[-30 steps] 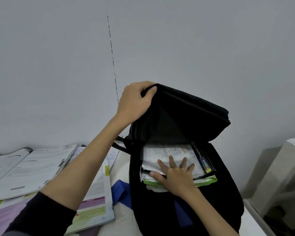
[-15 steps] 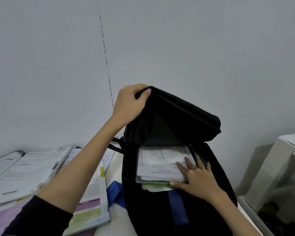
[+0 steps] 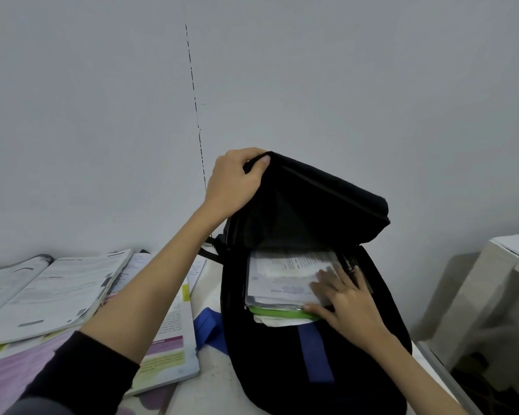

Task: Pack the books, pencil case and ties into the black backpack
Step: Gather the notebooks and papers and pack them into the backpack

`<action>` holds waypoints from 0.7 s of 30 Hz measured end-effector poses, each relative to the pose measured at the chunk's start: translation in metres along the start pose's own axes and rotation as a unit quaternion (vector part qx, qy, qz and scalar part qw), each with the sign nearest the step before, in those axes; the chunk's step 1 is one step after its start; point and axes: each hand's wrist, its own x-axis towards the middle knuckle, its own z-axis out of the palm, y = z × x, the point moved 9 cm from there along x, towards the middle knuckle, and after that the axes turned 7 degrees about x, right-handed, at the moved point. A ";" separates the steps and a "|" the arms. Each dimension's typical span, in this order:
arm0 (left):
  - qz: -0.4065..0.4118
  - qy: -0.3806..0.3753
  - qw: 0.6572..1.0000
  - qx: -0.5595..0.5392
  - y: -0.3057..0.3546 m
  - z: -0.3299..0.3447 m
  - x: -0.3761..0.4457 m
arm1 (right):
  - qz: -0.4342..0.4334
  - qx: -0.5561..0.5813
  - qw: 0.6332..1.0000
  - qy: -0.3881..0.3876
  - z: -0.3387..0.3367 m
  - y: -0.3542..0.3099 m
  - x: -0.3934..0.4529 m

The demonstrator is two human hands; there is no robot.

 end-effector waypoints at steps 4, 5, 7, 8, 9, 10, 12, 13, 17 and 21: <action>-0.016 -0.002 1.000 0.003 -0.012 -0.002 -0.004 | -0.121 0.068 0.970 0.199 -0.015 -0.012 -0.019; -0.022 -0.002 1.000 0.000 -0.016 -0.002 -0.004 | -0.113 0.090 0.971 0.188 -0.010 -0.010 -0.018; -0.035 0.001 0.999 -0.007 -0.024 -0.003 -0.005 | -0.098 0.112 0.973 0.177 -0.004 -0.007 -0.015; -0.042 0.002 0.999 -0.010 -0.028 -0.003 -0.006 | -0.088 0.119 0.974 0.171 -0.005 -0.006 -0.014; -0.050 0.002 0.999 -0.013 -0.032 -0.002 -0.007 | -0.086 0.126 0.973 0.172 -0.005 -0.007 -0.015; -0.056 0.000 0.998 -0.016 -0.035 -0.001 -0.009 | -0.081 0.127 0.972 0.182 -0.008 -0.008 -0.016; -0.068 -0.008 0.998 -0.010 -0.042 0.001 -0.016 | -0.091 0.124 0.962 0.227 -0.027 -0.022 -0.026; -0.079 -0.015 0.997 -0.004 -0.051 0.003 -0.021 | -0.103 0.131 0.952 0.255 -0.039 -0.034 -0.030; -0.174 -0.091 0.981 -0.003 -0.105 0.017 -0.053 | -0.156 0.157 0.897 0.381 -0.095 -0.091 -0.032; -0.281 -0.235 0.927 -0.086 -0.148 0.013 -0.113 | -0.185 0.237 0.874 0.382 -0.101 -0.145 0.004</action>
